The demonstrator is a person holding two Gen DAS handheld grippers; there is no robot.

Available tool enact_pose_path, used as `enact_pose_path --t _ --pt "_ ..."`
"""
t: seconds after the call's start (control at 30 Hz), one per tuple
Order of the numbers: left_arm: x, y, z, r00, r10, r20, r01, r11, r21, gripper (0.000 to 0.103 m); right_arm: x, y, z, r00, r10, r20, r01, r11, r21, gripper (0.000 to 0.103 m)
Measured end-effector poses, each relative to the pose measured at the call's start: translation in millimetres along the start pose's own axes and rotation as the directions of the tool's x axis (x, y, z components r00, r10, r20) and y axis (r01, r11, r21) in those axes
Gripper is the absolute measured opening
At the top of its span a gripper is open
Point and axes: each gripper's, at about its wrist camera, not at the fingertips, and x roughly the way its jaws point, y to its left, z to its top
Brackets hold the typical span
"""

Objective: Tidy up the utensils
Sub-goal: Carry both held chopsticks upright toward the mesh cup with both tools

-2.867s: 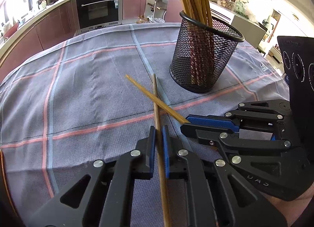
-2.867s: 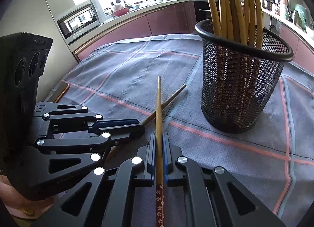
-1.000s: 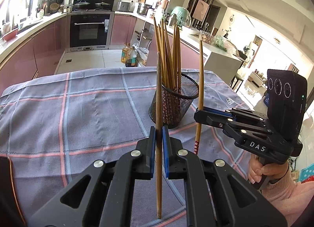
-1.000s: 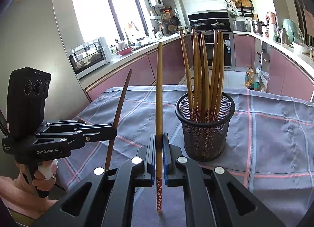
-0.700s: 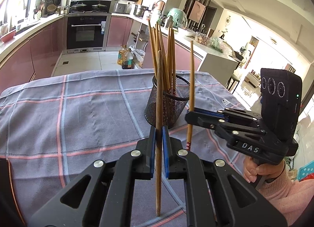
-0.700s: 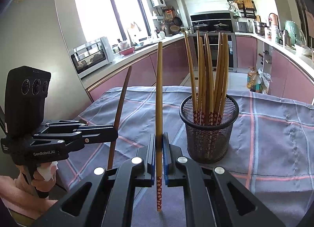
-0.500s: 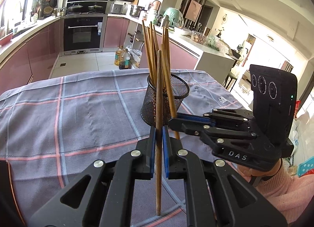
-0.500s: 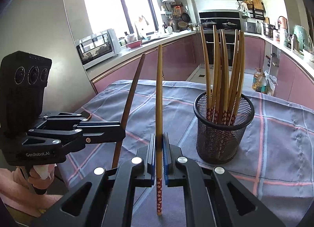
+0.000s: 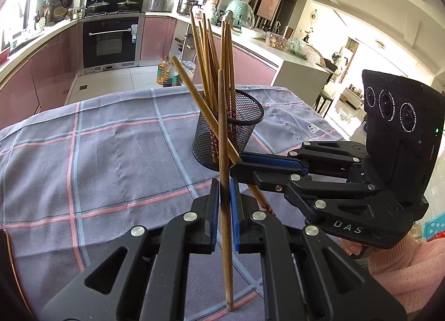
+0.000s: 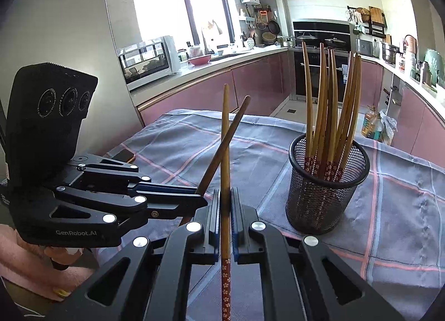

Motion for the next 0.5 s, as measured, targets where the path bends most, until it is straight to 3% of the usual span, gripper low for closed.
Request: enact_pose_path --t 0.5 --pt "1.1 -0.7 2.2 1.000 0.005 0.007 -0.005 1.000 -0.006 0.007 -0.9 -11.1 -2.3 1.000 -0.018 0.006 0.017 0.999 0.038 0.006"
